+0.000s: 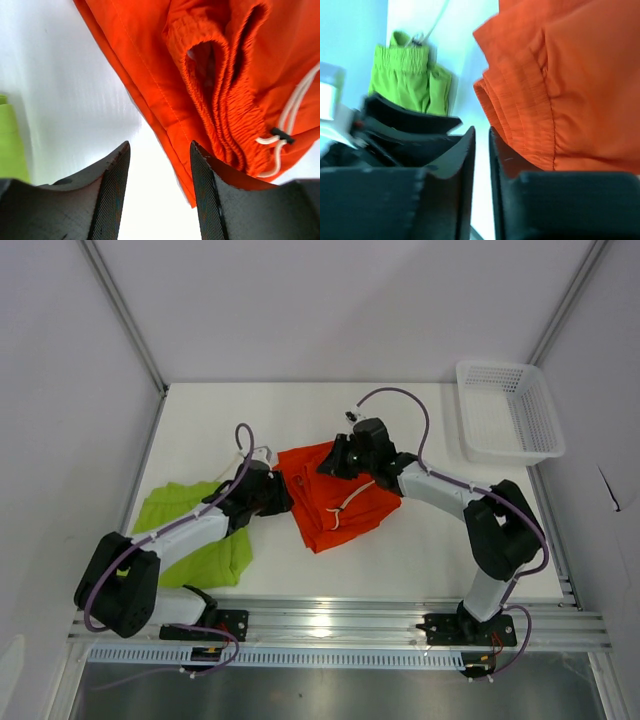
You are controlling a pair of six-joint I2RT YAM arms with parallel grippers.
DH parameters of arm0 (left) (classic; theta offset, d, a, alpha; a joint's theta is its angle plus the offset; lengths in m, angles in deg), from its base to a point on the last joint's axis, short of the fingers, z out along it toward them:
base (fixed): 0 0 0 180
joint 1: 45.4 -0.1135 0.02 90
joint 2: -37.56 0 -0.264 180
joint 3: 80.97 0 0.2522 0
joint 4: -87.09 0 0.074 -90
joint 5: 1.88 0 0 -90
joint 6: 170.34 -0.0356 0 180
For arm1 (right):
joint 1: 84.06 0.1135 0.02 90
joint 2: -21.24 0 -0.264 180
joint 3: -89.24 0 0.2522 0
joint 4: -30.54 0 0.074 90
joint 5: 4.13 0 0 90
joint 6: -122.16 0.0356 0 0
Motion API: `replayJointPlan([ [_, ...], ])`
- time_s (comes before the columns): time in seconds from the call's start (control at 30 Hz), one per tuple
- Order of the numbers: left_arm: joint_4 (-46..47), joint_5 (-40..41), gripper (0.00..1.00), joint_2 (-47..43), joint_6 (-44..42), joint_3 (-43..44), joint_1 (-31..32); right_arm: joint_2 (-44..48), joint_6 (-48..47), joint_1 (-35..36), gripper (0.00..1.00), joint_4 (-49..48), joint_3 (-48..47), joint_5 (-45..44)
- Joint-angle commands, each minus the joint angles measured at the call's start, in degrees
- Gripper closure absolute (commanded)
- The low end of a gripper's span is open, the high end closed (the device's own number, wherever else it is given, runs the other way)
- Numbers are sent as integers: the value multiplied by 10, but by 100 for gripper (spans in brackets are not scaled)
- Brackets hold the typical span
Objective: Fold and stack the shorts
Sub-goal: Fold the shorts
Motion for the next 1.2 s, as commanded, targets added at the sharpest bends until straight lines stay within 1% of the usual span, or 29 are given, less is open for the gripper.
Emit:
replayJointPlan([
  [0.0,-25,-7,46,-44,-6,35,-9,8,5,-24,85,-76,30,62],
  [0.03,-27,-8,48,-47,-7,45,-12,0,9,-31,88,-110,39,75],
  [0.1,-28,-8,51,-48,-6,51,-15,-24,7,-45,89,-135,36,86],
  [0.2,-13,-1,56,-35,-4,59,-21,-52,-22,-42,92,-138,19,50],
  [0.27,2,0,61,-25,-1,59,-25,-65,-19,-41,92,-159,20,52],
  [0.3,6,-1,62,-17,1,62,-27,-86,-15,-43,93,-172,16,60],
  [0.37,19,-4,66,8,1,69,-33,-109,-3,-40,92,-175,7,79],
  [0.5,42,-8,71,55,1,81,-38,-148,2,-22,93,-206,-3,85],
  [0.63,52,-8,73,109,1,94,-41,-168,-7,-4,93,-209,-10,90],
  [0.67,71,-9,73,126,-1,95,-42,-168,-19,0,93,-202,-11,75],
  [0.73,73,-13,74,146,-2,104,-43,-173,-32,8,93,-184,-15,67],
  [0.8,68,-23,78,168,-8,112,-44,-182,-46,13,92,-164,-22,53],
  [0.83,68,-23,80,167,-7,106,-45,-189,-51,14,92,-159,-27,48],
  [0.9,78,-15,80,135,-2,91,-45,-209,-55,14,92,-150,-37,44],
  [0.97,80,8,83,101,-2,65,-45,-221,-54,14,91,-153,-35,46],
  [1.0,80,14,84,69,-3,59,-45,-222,-56,13,90,-152,-35,41],
  [1.03,78,16,88,54,-3,53,-45,-224,-58,14,89,-151,-35,40],
  [1.1,68,14,90,32,-3,55,-46,-227,-62,15,89,-136,-45,39],
  [1.17,62,8,91,10,-2,62,-46,-226,-67,16,89,-126,-52,36],
])
